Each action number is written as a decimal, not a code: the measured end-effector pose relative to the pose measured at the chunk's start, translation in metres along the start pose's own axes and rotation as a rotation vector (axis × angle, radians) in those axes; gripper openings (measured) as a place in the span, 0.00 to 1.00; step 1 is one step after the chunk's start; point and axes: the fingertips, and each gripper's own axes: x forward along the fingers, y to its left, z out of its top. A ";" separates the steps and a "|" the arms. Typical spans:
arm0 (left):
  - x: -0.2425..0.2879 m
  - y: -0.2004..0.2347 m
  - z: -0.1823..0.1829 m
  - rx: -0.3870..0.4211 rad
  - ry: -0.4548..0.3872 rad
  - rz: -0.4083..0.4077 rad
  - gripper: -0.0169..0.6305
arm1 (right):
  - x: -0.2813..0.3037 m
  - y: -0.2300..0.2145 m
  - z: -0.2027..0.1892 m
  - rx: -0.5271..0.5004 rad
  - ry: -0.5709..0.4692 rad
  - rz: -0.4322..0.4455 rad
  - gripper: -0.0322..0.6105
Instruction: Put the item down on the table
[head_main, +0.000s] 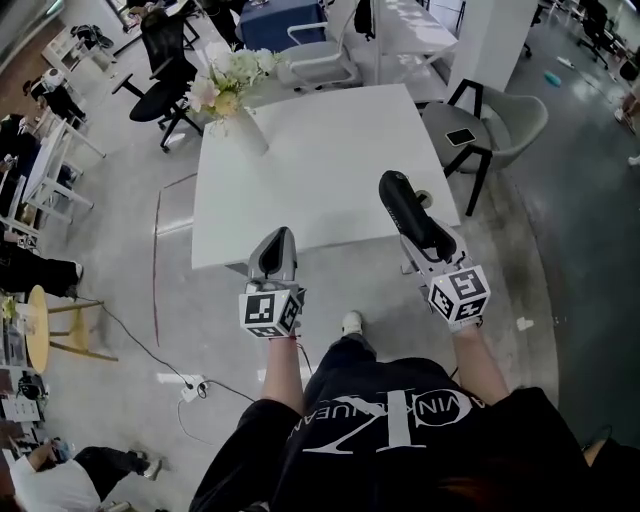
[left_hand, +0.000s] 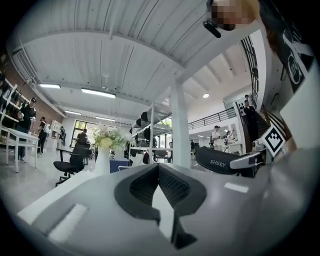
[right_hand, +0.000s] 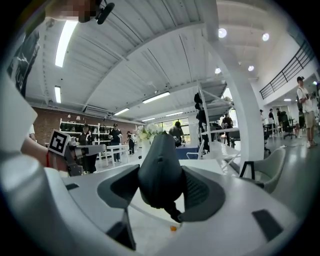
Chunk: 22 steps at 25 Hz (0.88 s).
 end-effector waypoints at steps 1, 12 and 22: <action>0.008 0.005 -0.001 0.000 0.005 -0.006 0.05 | 0.008 -0.002 0.001 0.003 0.005 -0.003 0.46; 0.089 0.067 -0.011 0.002 0.023 -0.045 0.05 | 0.099 -0.033 0.004 0.034 0.019 -0.043 0.46; 0.134 0.080 -0.038 -0.021 0.078 -0.081 0.05 | 0.145 -0.056 -0.008 0.071 0.072 -0.051 0.46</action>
